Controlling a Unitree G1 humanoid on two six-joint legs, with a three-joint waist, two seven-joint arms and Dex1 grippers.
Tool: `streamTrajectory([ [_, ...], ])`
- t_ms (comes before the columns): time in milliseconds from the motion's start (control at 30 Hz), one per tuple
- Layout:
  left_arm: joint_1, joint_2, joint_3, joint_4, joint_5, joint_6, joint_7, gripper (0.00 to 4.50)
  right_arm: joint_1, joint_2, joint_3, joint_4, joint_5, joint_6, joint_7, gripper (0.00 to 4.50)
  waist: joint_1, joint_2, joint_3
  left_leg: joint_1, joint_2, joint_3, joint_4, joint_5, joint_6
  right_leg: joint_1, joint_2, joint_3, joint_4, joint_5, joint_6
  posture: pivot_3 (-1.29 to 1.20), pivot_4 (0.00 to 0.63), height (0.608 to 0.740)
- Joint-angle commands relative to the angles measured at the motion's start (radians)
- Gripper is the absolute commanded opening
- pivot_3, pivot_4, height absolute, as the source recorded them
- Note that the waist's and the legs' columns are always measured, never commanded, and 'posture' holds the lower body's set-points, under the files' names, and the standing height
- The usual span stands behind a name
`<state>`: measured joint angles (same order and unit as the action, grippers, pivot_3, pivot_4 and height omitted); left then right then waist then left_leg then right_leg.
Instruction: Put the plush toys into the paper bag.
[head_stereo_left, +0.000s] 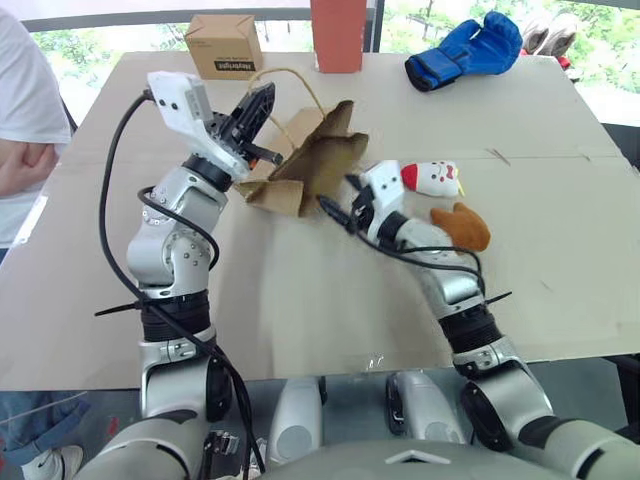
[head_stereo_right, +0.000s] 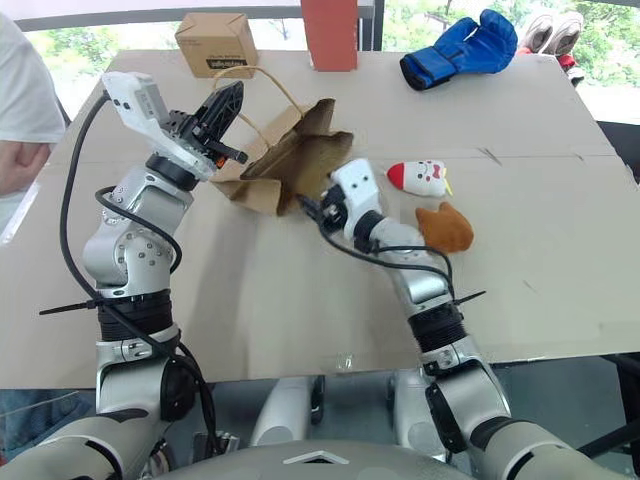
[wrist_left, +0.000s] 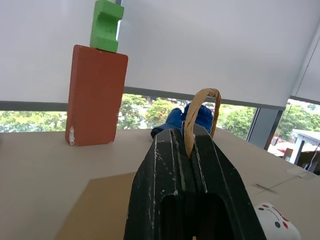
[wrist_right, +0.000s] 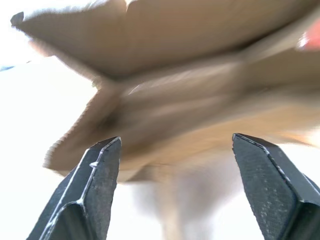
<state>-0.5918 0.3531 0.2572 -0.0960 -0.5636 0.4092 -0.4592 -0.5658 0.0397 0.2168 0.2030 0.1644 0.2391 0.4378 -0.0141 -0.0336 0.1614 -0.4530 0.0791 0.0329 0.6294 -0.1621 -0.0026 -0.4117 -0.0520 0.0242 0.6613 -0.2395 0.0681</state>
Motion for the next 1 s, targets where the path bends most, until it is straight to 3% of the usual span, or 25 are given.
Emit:
streamTrajectory([
  [33, -0.013, -0.02, -0.027, -0.028, -0.004, -0.013, 0.0, 0.0, 0.063, -0.225, -0.103, -0.547, 0.164, 0.3, 0.096, 3.96, 0.006, 0.002, 0.002, 0.0, 0.0, 0.0, -0.001, 0.0, 0.0, 0.0, 0.001, 0.0, 0.0, 0.0, 0.0, 0.0, 0.15, 0.74],
  [133, -0.021, -0.024, -0.055, 0.001, 0.014, -0.045, -0.038, 0.0, 0.069, -0.343, -0.228, -0.727, 0.291, 0.462, 0.095, 3.96, 0.005, 0.002, 0.002, -0.001, 0.0, 0.0, 0.0, 0.0, 0.0, 0.0, 0.0, 0.0, -0.002, -0.001, -0.001, 0.0, 0.15, 0.74],
  [300, -0.036, -0.023, -0.067, 0.044, 0.019, -0.06, -0.075, 0.0, 0.144, -0.545, -0.331, -0.81, 0.297, 0.606, 0.074, 3.96, 0.004, 0.002, 0.002, 0.0, 0.0, 0.0, 0.0, 0.0, 0.0, 0.0, 0.0, 0.0, -0.002, -0.003, -0.004, 0.0, 0.15, 0.74],
  [400, -0.067, -0.026, -0.075, 0.077, 0.015, -0.055, -0.098, 0.0, 0.232, -0.656, -0.27, -0.714, 0.179, 0.654, 0.018, 3.96, 0.007, 0.002, 0.002, 0.0, 0.0, 0.001, 0.0, 0.0, 0.0, 0.001, 0.0, 0.001, -0.003, -0.003, -0.005, 0.0, 0.15, 0.74],
  [533, -0.092, -0.028, -0.081, 0.094, 0.017, -0.052, -0.115, 0.0, 0.247, -0.652, -0.177, -0.554, 0.097, 0.715, -0.05, 3.96, 0.001, 0.001, 0.002, 0.0, 0.0, 0.002, 0.001, 0.0, 0.0, 0.0, 0.0, 0.002, -0.003, -0.003, -0.005, 0.0, 0.15, 0.74],
  [633, -0.104, -0.028, -0.081, 0.098, 0.015, -0.048, -0.124, 0.0, 0.28, -0.722, -0.053, -0.441, -0.022, 0.616, -0.026, 3.24, 0.001, 0.002, 0.002, 0.0, 0.0, 0.002, 0.0, 0.0, 0.0, 0.0, 0.0, 0.003, -0.003, -0.003, -0.004, 0.0, 0.15, 0.74],
  [667, -0.104, -0.027, -0.081, 0.098, 0.015, -0.047, -0.126, 0.0, 0.285, -0.736, -0.036, -0.431, -0.039, 0.594, -0.017, 2.74, 0.001, 0.001, 0.001, 0.001, 0.0, 0.001, 0.0, 0.0, 0.0, 0.0, 0.0, 0.003, -0.003, -0.003, -0.004, 0.0, 0.15, 0.74],
  [767, -0.098, -0.021, -0.078, 0.084, 0.006, -0.034, -0.135, 0.0, 0.297, -0.667, -0.145, -0.485, 0.066, 0.615, -0.005, 1.21, 0.009, -0.001, 0.0, 0.001, -0.001, 0.001, 0.001, 0.0, 0.0, 0.002, 0.0, 0.002, -0.004, -0.003, -0.004, 0.0, 0.15, 0.74],
  [867, -0.083, -0.02, -0.073, 0.06, -0.022, -0.005, -0.145, 0.0, 0.312, -0.631, -0.254, -0.592, 0.166, 0.567, 0.055, 0.09, 0.012, -0.001, 0.0, 0.0, -0.001, 0.0, 0.003, 0.0, 0.0, 0.003, 0.0, 0.003, -0.004, -0.003, -0.004, 0.0, 0.15, 0.74],
  [1000, -0.062, -0.003, -0.069, 0.023, -0.071, 0.051, -0.18, 0.0, 0.242, -0.568, -0.324, -0.699, 0.327, 0.52, 0.138, 0.03, 0.003, 0.0, 0.002, 0.0, -0.001, 0.0, 0.003, 0.0, 0.0, 0.002, 0.0, 0.003, -0.004, -0.003, -0.004, 0.0, 0.15, 0.74],
])
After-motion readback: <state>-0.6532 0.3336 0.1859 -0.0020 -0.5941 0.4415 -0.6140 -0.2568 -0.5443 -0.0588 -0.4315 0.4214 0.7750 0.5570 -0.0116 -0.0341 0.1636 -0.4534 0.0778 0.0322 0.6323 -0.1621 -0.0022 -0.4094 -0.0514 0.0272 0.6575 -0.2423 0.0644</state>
